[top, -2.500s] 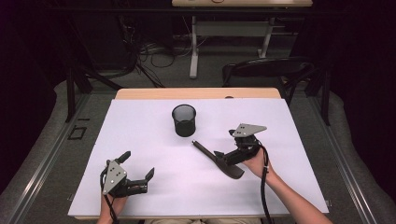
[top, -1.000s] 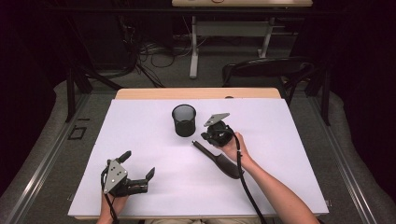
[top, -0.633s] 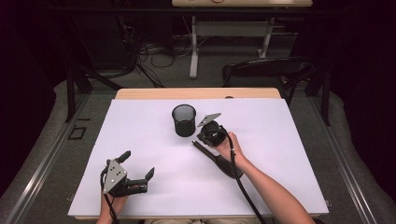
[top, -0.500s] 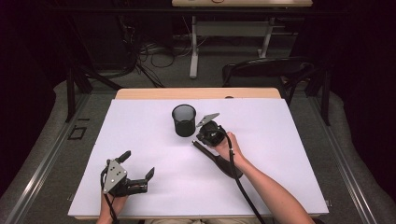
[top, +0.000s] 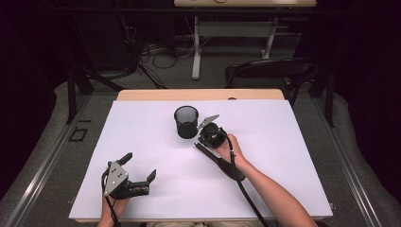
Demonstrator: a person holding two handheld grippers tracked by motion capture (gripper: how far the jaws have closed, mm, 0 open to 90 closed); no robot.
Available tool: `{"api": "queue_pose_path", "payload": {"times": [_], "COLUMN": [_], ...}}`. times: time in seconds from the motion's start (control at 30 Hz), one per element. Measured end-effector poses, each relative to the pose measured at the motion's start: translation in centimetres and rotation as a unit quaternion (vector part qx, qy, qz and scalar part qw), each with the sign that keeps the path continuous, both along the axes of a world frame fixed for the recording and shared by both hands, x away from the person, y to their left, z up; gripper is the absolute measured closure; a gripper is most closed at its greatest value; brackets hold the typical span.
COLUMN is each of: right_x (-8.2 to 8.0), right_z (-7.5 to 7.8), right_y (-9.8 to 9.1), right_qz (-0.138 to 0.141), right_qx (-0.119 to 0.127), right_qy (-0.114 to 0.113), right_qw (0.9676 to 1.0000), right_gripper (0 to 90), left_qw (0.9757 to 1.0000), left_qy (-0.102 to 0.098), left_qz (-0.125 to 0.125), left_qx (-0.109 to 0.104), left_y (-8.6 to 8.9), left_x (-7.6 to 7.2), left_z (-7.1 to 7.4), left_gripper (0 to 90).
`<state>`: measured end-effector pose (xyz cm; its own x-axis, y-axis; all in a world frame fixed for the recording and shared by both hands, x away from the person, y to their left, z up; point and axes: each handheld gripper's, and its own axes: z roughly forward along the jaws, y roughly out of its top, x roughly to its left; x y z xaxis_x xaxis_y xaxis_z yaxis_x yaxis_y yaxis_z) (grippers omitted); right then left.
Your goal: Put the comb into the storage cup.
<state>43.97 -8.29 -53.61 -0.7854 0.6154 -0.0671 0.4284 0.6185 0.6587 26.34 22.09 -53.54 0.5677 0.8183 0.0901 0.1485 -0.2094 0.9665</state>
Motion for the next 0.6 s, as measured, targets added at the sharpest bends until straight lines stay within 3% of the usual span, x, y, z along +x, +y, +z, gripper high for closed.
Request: {"api": "queue_pose_path", "payload": {"times": [0.6], "right_x": [0.04], "right_z": [-0.49], "right_y": [0.53], "right_qz": [0.011], "right_qx": [-0.011], "right_qy": [0.012], "right_qw": [0.9998], "right_gripper": [90.0], "left_qw": [1.0000], "left_qy": [0.000], "left_qz": [0.002], "left_qx": [-0.001], "left_y": [0.13], "left_x": [-0.02], "left_z": [0.02], "left_gripper": [0.0]}}
